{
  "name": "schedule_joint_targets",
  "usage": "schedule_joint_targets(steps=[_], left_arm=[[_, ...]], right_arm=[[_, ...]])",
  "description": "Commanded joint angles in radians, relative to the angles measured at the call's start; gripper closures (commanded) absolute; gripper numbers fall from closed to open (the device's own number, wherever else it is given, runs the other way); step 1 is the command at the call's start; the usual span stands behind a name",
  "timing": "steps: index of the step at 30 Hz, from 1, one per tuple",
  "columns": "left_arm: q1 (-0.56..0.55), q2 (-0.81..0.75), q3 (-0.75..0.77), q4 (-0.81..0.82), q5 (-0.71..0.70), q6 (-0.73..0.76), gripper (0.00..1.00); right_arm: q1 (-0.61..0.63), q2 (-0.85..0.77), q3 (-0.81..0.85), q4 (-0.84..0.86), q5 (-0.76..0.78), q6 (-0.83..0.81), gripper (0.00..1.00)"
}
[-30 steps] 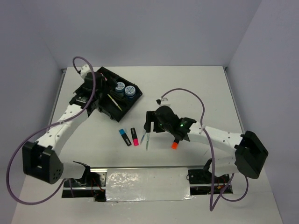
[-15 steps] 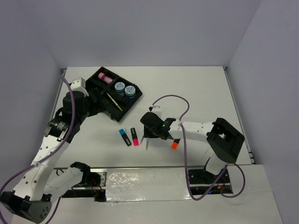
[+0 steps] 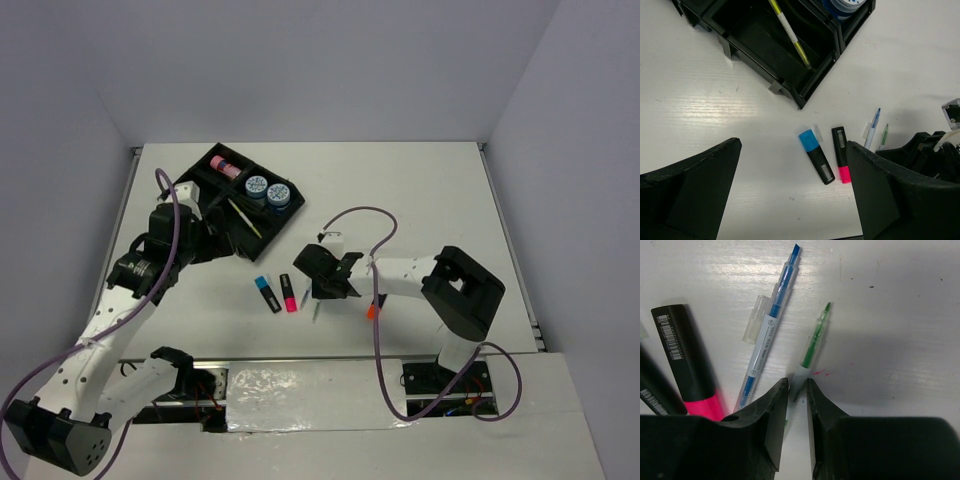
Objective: Sort the stationery into containers
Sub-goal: Pick up the pen from the center of the board, then pick up the pen cap from the center of the board.
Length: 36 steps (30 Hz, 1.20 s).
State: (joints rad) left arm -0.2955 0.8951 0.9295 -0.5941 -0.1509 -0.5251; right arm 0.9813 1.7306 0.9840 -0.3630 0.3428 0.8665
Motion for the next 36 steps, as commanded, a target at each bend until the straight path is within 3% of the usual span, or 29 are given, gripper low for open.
schedule_joint_targets(steps=[1, 4, 6, 8, 13, 17, 20, 21, 24, 30, 36], left_arm=[[-0.001, 0.019, 0.026, 0.039, 0.048, 0.023, 0.01], [-0.002, 0.056, 0.045, 0.039, 0.073, 0.017, 0.01], [-0.016, 0.093, 0.052, 0.059, 0.117, 0.002, 0.01], [-0.086, 0.131, 0.066, 0.089, 0.128, -0.018, 0.01], [-0.307, 0.341, 0.159, 0.117, 0.037, -0.047, 0.01], [-0.382, 0.545, 0.230, 0.117, 0.013, -0.015, 0.06], [-0.407, 0.654, 0.261, 0.134, 0.053, 0.049, 0.22], [-0.412, 0.682, 0.272, 0.131, 0.056, 0.071, 0.34], [-0.421, 0.760, 0.307, 0.122, 0.062, 0.095, 0.51], [-0.430, 0.850, 0.325, 0.132, 0.073, 0.077, 0.50], [-0.441, 0.910, 0.327, 0.155, 0.086, 0.076, 0.50]], right_arm=[[0.010, 0.021, 0.003, -0.028, 0.030, 0.023, 0.74], [0.010, -0.015, -0.037, -0.014, 0.019, 0.038, 0.81], [0.008, -0.038, -0.057, 0.004, 0.004, 0.040, 0.92], [0.008, -0.074, -0.070, -0.011, 0.007, 0.040, 1.00], [0.007, -0.294, -0.123, -0.017, 0.048, -0.084, 1.00], [-0.010, -0.537, -0.168, -0.082, 0.104, -0.164, 1.00], [-0.027, -0.707, -0.174, -0.164, 0.116, -0.199, 1.00], [-0.029, -0.774, -0.173, -0.181, 0.116, -0.207, 1.00], [-0.033, -0.877, -0.182, -0.227, 0.107, -0.218, 1.00], [-0.035, -0.976, -0.212, -0.267, 0.088, -0.205, 1.00], [-0.033, -0.965, -0.219, -0.260, 0.076, -0.205, 1.00]])
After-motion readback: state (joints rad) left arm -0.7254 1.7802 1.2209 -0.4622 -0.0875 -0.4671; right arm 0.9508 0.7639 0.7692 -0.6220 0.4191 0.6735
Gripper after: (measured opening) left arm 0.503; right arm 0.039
